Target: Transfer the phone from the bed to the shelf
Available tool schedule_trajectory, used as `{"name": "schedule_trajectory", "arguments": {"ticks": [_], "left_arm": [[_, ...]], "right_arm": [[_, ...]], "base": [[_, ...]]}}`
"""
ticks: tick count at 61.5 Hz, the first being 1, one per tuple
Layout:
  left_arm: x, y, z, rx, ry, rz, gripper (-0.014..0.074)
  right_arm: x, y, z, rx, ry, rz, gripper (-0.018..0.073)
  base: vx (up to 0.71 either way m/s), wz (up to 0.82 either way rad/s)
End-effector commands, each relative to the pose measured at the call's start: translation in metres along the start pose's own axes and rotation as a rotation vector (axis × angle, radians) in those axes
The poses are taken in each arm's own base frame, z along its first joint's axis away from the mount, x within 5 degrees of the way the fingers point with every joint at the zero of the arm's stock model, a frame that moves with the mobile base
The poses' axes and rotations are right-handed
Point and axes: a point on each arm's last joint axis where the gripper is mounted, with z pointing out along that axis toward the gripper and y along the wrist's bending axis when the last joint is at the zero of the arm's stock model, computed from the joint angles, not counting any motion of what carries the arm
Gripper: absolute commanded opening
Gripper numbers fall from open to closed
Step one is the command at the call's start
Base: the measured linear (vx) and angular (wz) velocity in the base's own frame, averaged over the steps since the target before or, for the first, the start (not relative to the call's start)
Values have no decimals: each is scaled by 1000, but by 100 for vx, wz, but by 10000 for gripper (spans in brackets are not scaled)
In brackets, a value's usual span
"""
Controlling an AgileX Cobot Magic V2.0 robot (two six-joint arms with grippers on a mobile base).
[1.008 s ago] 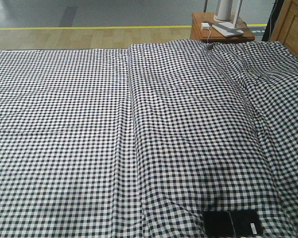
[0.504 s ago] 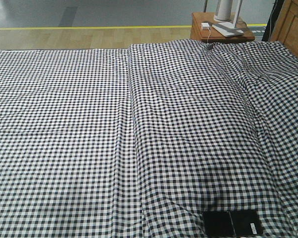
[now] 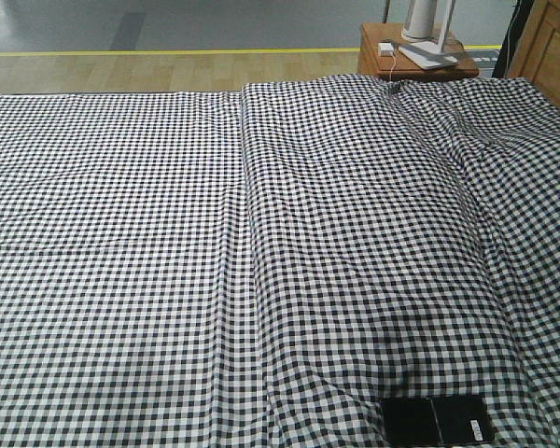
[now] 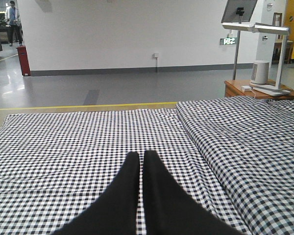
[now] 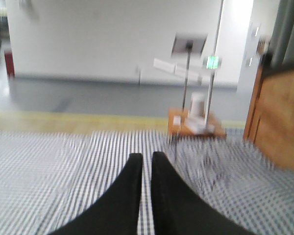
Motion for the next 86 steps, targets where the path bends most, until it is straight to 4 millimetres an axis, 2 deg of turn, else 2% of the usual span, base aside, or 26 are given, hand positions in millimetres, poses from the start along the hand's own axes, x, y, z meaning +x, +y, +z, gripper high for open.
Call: {"name": "schedule_trajectory", "arguments": {"ticks": [1,7,13,19,26,36,43,54,63,76,86], "left_arm": [[-15,0,-2,1,-104,-19,1],[-15,0,-2,1,-104,-19,1],[-15,0,-2,1,-104,-19,1],[-15,0,-2,1,-104,-19,1],[-15,0,-2,1,-104,-19,1],[-15,0,-2,1,-104,-19,1],[-15,0,-2,1,-104,-19,1],[-15,0,-2,1,-104,-19,1],[-15,0,-2,1,-104,-19,1],[-15,0,-2,1,-104,-19,1],[-15,0,-2,1,-104,-19,1]], "right_arm": [[-4,-2,20,2,46,-17,130],[5,-2,37,-7,128,-14,241],[12,-2,49,-13,188,-12,412],[16,-2,56,-16,228,-6,578],[20,-2,61,-19,255,-1,731],[22,-2,62,-21,282,9,718],[25,-1,68,-26,394,70,699],[36,-10,95,-1,614,123,685],[53,-34,118,44,754,166,680],[93,-72,156,0,848,280,668],[139,-100,184,-17,965,343,662]], "base": [[0,0],[0,0],[0,0],[0,0],[0,0],[0,0],[0,0],[0,0],[0,0],[0,0],[0,0]]}}
